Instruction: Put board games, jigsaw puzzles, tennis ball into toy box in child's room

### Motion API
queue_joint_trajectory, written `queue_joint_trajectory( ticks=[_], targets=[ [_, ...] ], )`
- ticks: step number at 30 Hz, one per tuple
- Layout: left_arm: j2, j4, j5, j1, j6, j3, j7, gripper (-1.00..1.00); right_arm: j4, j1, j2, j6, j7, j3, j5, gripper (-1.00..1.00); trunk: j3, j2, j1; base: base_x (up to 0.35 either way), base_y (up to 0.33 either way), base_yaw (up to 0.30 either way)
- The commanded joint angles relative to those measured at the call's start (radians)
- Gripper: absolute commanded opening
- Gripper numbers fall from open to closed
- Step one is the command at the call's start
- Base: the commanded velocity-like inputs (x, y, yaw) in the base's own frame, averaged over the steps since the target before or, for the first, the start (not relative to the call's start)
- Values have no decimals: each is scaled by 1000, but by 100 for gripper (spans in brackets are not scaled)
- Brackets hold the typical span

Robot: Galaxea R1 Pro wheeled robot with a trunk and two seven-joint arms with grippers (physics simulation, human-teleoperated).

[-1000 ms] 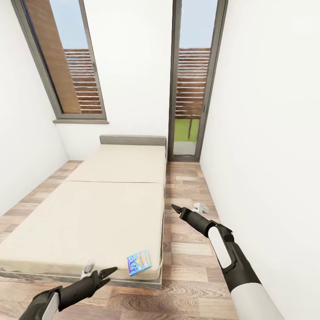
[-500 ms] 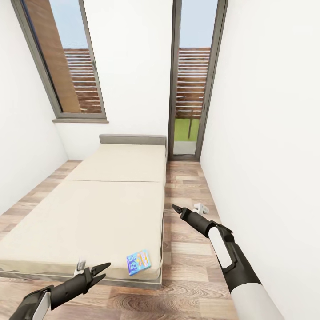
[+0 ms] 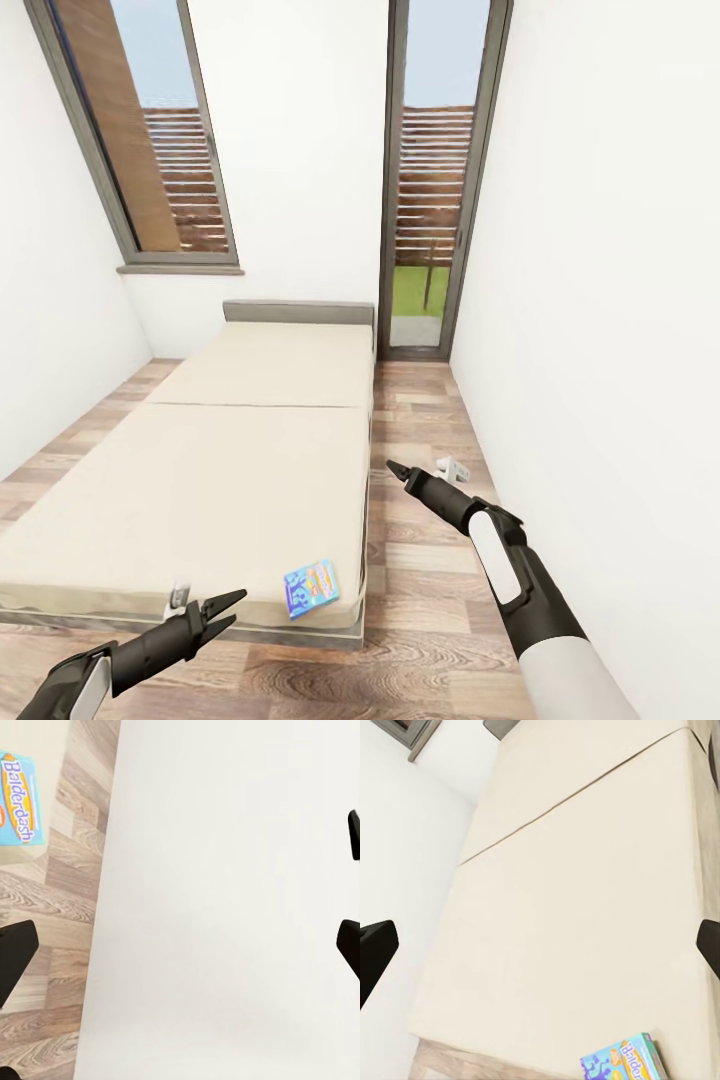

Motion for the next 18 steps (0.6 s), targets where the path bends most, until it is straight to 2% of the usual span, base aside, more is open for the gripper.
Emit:
queue_joint_trajectory(
  ticks=[1, 5, 18],
  targets=[
    [1, 0, 2, -1, 9, 1, -2, 100, 1, -1, 1, 6, 1, -3, -5, 100, -4, -8, 4, 0, 0, 0],
    [2, 0, 2, -1, 8, 1, -5, 100, 2, -1, 1, 7, 2, -4, -5, 100, -17, -36, 19, 0, 0, 0],
    [3, 0, 2, 0, 8, 1, -21, 100, 2, -1, 0, 11, 3, -56, -6, 100, -58, -127, 69, 0, 0, 0]
  ],
)
